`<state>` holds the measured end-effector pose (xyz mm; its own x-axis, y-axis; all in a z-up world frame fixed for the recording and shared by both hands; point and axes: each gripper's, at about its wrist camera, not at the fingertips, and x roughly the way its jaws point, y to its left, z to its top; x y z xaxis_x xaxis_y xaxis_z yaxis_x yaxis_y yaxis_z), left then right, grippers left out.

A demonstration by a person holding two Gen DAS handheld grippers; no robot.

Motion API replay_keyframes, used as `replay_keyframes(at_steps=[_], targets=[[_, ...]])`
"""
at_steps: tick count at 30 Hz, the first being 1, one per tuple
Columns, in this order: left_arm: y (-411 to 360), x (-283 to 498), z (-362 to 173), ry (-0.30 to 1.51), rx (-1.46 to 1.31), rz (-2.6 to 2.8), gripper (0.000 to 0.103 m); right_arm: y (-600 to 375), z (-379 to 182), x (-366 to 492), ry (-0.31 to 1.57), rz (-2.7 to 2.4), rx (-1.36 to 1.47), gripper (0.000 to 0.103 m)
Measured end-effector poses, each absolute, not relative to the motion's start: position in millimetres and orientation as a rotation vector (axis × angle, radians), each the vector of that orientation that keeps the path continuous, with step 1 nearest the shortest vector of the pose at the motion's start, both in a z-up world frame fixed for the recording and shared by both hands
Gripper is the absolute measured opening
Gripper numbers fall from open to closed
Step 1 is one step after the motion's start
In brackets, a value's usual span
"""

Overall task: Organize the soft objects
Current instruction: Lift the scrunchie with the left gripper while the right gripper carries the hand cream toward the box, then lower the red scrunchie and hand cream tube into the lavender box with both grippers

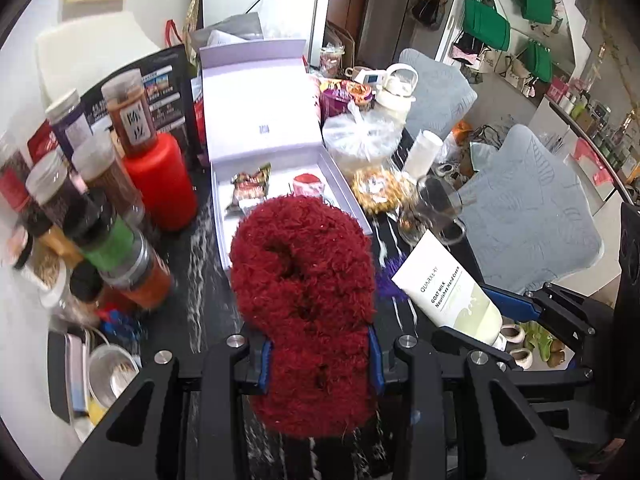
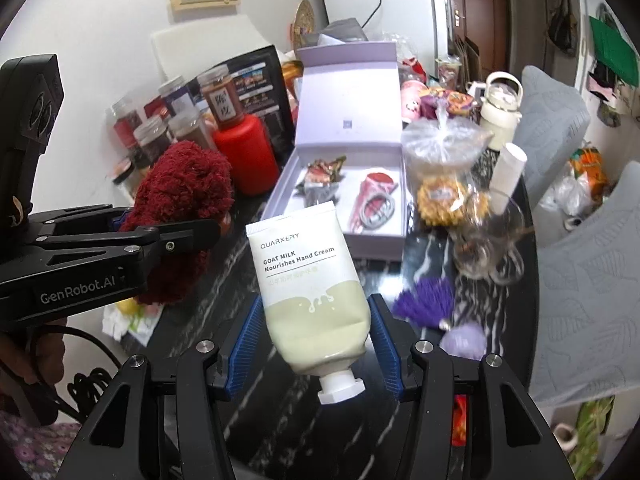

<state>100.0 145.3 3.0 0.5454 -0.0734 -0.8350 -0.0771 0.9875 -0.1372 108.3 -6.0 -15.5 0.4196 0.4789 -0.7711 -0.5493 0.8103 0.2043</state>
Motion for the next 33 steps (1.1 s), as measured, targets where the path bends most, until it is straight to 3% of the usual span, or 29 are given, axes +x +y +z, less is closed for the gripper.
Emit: replay_keyframes(at_steps=[19, 33], targets=[[188.2, 181.1, 32.8, 0.918, -0.125, -0.064, 0.035, 31.4, 21.2, 191.3, 0.874, 0.601, -0.091, 0.052], [211.8, 255.8, 17.4, 0.921, -0.112, -0.091, 0.035, 52.1, 2.1, 264.9, 0.897, 0.575, -0.077, 0.052]])
